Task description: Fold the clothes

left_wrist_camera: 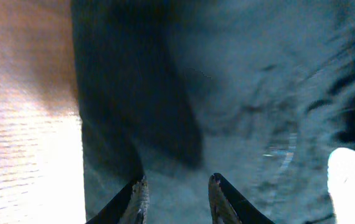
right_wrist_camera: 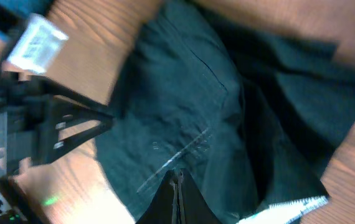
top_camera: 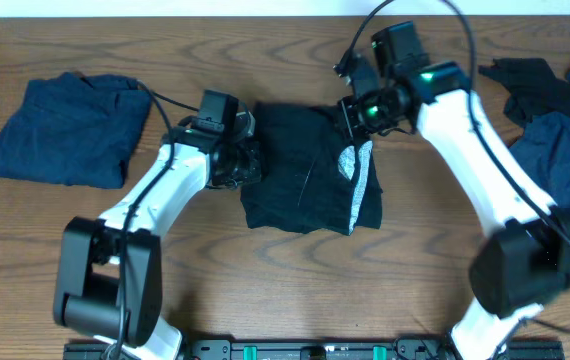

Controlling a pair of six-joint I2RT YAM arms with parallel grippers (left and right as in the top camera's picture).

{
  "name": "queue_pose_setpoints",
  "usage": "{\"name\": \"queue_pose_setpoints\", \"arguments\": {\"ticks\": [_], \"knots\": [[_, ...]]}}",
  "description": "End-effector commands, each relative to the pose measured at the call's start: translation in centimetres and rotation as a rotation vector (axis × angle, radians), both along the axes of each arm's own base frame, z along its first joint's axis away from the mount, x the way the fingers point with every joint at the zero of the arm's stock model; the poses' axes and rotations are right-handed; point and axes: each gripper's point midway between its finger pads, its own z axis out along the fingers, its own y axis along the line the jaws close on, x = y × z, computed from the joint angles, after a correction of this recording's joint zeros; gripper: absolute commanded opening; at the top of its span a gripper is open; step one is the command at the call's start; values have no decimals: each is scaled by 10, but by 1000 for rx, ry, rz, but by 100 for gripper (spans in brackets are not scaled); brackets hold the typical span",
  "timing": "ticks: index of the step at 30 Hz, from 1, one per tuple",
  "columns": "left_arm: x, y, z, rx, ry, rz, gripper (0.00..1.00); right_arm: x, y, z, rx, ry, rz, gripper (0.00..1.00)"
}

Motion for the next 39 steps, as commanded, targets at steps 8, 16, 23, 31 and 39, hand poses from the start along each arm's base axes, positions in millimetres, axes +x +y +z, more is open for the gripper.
{"name": "queue_pose_setpoints", "arguments": {"ticks": [8,16,23,31,39], "knots": [[-36,-12,-46,66,165,-74,34,9,-67,-126,-336,239,-203,1],[-57,-13,-59,94,232,-98,25,30,-108,-139,-463,194,-368,1],[-91,-16,-63,99,344,-130,8,35,-93,-138,-445,160,-345,1],[-105,-22,-21,104,286,-173,6,41,-85,-120,-402,134,-356,1],[-13,32,83,234,-297,51,24,3,-67,-15,-254,111,-229,1]]}}
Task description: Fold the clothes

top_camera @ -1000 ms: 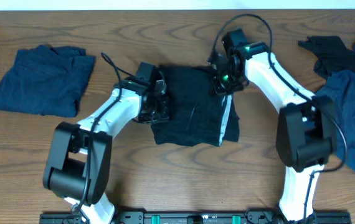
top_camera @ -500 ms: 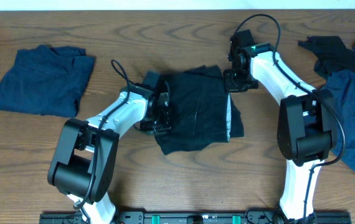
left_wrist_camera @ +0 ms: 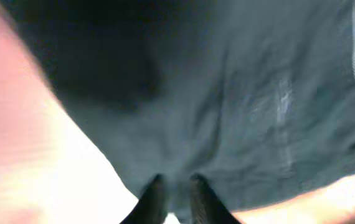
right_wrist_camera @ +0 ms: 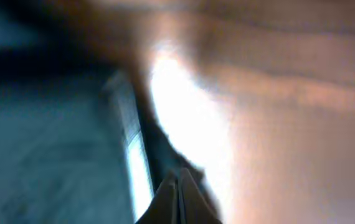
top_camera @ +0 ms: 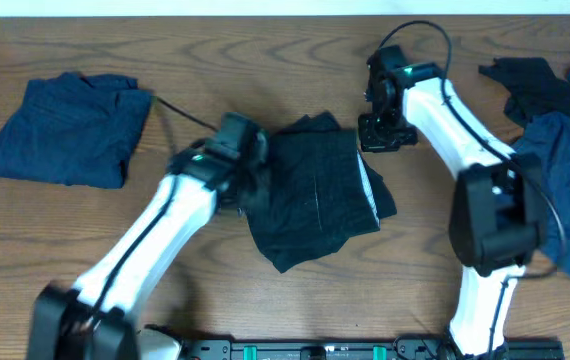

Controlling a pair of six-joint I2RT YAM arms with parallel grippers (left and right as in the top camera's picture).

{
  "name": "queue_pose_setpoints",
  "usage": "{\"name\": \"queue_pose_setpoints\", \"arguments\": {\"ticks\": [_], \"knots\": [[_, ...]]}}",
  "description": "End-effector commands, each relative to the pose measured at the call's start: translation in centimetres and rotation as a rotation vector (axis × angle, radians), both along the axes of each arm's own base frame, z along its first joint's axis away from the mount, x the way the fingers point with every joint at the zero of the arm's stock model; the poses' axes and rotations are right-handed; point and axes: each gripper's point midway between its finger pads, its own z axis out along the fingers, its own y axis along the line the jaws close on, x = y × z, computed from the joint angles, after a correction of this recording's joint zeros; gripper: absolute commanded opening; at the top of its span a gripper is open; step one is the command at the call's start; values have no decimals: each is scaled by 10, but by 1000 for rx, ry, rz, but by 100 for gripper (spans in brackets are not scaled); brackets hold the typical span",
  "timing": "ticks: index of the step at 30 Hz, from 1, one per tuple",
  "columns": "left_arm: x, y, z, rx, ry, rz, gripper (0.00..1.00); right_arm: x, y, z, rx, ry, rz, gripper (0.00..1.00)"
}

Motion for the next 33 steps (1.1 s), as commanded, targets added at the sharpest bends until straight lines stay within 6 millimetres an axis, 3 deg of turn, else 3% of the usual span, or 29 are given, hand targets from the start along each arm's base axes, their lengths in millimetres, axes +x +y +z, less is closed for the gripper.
{"name": "queue_pose_setpoints", "arguments": {"ticks": [1,3,5,11,16,20,23,27,28,33], "knots": [[46,37,44,84,-256,138,24,-10,28,86,177,-130,100,2],[63,42,54,60,-321,169,24,-30,36,98,200,-100,138,4],[76,47,50,45,-333,191,24,-50,41,98,187,-41,159,5],[100,39,-5,-37,-223,176,24,-100,68,73,193,121,241,5],[93,32,-63,-53,-62,155,24,-125,75,36,168,196,217,5],[74,35,-93,-22,61,154,24,-145,69,0,148,243,216,5],[53,40,-103,7,154,156,23,-148,60,-24,128,234,188,6],[20,48,-108,52,290,158,19,-138,29,-53,1,171,88,10],[11,50,-109,62,323,159,12,-134,21,-59,-30,147,58,10],[-35,60,-110,118,507,164,7,-89,-2,-67,-92,-35,-16,15]]}}
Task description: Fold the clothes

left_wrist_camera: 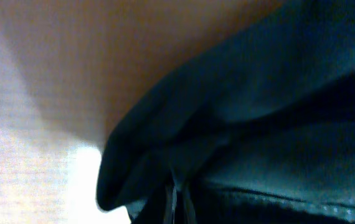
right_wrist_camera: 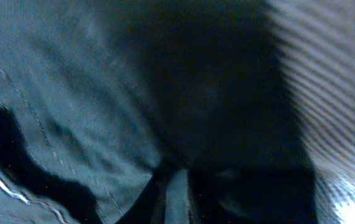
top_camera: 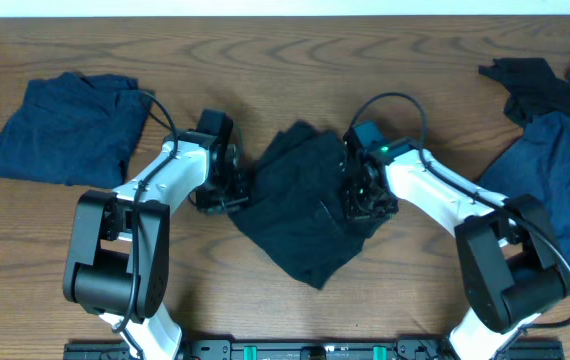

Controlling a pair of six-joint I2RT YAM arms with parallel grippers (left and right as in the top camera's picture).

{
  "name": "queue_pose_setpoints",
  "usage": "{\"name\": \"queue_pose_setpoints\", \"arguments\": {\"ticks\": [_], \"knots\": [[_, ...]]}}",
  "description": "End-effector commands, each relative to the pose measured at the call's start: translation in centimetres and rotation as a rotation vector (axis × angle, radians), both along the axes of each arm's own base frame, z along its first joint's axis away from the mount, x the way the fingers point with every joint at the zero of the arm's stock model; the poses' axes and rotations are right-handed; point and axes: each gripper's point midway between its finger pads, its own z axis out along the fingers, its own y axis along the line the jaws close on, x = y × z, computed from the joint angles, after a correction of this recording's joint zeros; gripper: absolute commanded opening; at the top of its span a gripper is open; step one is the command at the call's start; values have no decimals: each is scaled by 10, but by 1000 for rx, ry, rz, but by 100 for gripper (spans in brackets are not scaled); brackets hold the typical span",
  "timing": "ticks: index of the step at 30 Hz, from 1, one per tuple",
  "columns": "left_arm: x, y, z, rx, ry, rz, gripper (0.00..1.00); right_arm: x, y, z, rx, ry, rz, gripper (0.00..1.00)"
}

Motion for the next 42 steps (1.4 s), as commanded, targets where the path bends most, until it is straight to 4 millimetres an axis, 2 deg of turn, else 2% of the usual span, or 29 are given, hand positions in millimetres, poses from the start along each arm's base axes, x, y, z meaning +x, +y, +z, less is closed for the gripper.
{"name": "queue_pose_setpoints", "arguments": {"ticks": [1,6,8,10,14,16,17,18,19,22,23,25,28,33,37,42], "knots": [[-30,9,-7,37,113,4,7,40,-41,-11,-153,-152,-110,15],[-56,9,-1,44,218,-2,6,95,-29,3,-55,-362,-146,15],[-59,7,3,36,223,-8,6,107,-24,9,-32,-415,-144,17],[-59,6,10,32,205,-10,6,110,-19,12,-20,-433,-125,17],[-44,5,39,3,70,-7,6,109,-18,17,-24,-441,-93,20],[-20,0,65,-37,-101,-8,8,110,-18,25,-21,-462,-74,22],[-12,-2,72,-50,-153,-9,22,110,-18,29,-19,-470,-72,22],[2,-5,85,-71,-245,-10,52,112,-17,36,-13,-487,-68,22],[14,-9,97,-91,-329,-17,68,113,-17,44,-6,-505,-68,23],[37,-16,116,-128,-471,-54,81,115,-16,67,16,-557,-74,28],[40,-20,119,-150,-496,-87,91,116,-16,76,24,-576,-75,31],[47,-28,115,-183,-516,-133,99,115,-16,94,39,-611,-79,39],[55,-32,97,-188,-496,-161,100,112,-17,117,56,-653,-83,51],[62,-41,61,-224,-425,-168,100,103,-20,145,74,-698,-85,58],[66,-55,38,-295,-389,-176,100,99,-22,148,71,-692,-85,58],[66,-69,24,-380,-358,-185,100,93,-24,143,59,-663,-82,59]]}}
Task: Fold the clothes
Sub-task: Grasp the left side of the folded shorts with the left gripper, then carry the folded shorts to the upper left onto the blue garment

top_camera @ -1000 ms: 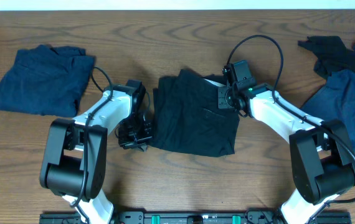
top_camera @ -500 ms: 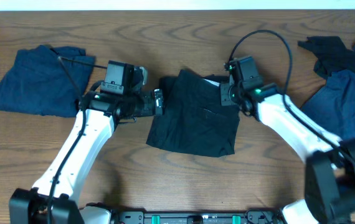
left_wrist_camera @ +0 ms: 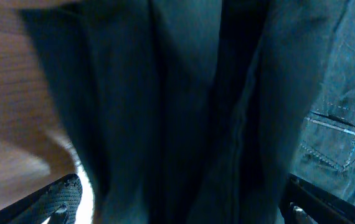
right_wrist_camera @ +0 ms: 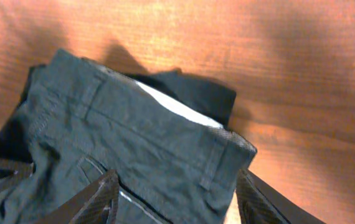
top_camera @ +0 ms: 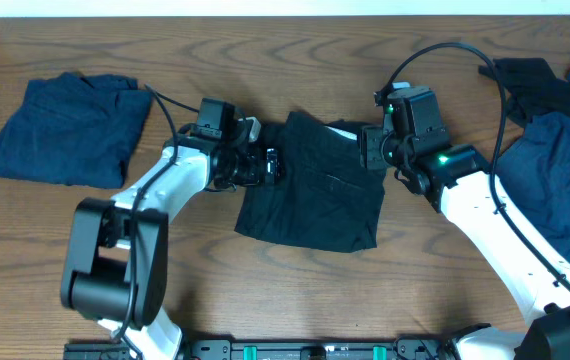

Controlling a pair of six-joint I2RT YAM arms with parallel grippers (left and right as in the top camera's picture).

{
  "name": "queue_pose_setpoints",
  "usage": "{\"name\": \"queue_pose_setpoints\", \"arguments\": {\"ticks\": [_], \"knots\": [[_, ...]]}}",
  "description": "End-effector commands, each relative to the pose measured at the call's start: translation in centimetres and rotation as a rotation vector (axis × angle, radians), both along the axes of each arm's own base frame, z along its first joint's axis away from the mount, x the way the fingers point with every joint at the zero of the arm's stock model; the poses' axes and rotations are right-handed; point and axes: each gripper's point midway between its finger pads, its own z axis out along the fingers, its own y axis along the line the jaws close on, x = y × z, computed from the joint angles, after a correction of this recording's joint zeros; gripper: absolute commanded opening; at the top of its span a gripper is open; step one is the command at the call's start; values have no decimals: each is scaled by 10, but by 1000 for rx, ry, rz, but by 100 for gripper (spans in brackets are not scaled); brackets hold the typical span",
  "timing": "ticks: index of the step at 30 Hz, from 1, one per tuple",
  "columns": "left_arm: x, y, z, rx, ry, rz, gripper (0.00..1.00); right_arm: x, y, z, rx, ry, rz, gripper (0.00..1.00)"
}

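Note:
A black garment (top_camera: pixel 315 190) lies folded in a rough rectangle at the table's middle. My left gripper (top_camera: pixel 267 166) is at its left edge. In the left wrist view that gripper (left_wrist_camera: pixel 180 208) stands open, fingertips (left_wrist_camera: pixel 65 193) far apart with dark cloth (left_wrist_camera: pixel 184 112) filling the space between them. My right gripper (top_camera: pixel 373 152) is at the garment's upper right corner. It (right_wrist_camera: pixel 177 202) is open too, above the waistband (right_wrist_camera: pixel 165 127), where a strip of white lining (right_wrist_camera: pixel 174 107) shows.
A folded blue garment (top_camera: pixel 65 130) rests at the far left. Loose clothes lie at the right edge: a black piece (top_camera: pixel 525 75) and blue ones (top_camera: pixel 560 160). Brown wooden table (top_camera: pixel 265 50) surrounds everything.
Both grippers were shut in the cloth and are now open. The garment, then skewed like a diamond, now lies squarer. My right gripper has moved from its right side to its upper right corner.
The black garment lay folded with my left gripper open at its left edge and my right shut at its upper right. Then the left had closed on the edge and the garment was turned. Later both were shut in it, skewed. Now it lies squared, both open.

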Motion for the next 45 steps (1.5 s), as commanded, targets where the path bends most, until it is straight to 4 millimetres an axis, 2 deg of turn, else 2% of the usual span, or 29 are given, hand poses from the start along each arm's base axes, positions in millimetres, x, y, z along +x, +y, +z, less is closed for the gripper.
{"name": "queue_pose_setpoints", "arguments": {"ticks": [1,3,4,6,7,9,10,13,14,17,18,24,27,30,40,45], "knots": [[-3,-11,-5,-71,30,-36,98,-1,-1,5,-7,-13,1,59],[-3,-11,-10,-66,39,-34,87,-1,-1,5,-7,-12,1,58],[-3,-11,-12,-65,42,-34,71,-2,-1,4,-8,-10,1,58],[-2,-10,-13,-58,37,-32,54,-4,-2,2,-12,1,1,57],[-1,-10,-13,-56,31,-31,42,-5,-3,1,-15,9,1,58],[1,-10,-12,-59,20,-32,11,-8,-4,-1,-21,22,1,58],[2,-9,-12,-54,17,-30,6,-9,-4,-2,-22,27,1,57],[8,6,-10,20,3,-1,6,-12,-5,-4,-29,43,2,57],[11,18,-8,81,-2,26,6,-14,-6,-5,-32,50,2,57],[23,72,9,329,-32,117,6,-17,-7,-8,-38,66,2,57],[27,95,22,416,-50,124,6,-17,-7,-8,-39,69,2,58],[51,182,103,618,-157,259,6,-20,-8,-10,-43,81,2,57],[67,207,138,643,-268,265,6,-21,-9,-11,-46,87,2,57],[81,228,162,669,-365,287,6,-21,-9,-11,-47,87,4,57],[97,320,190,731,-486,499,6,-22,-9,-11,-51,88,7,57],[105,350,200,737,-550,571,6,-22,-9,-11,-54,88,10,56]]}}
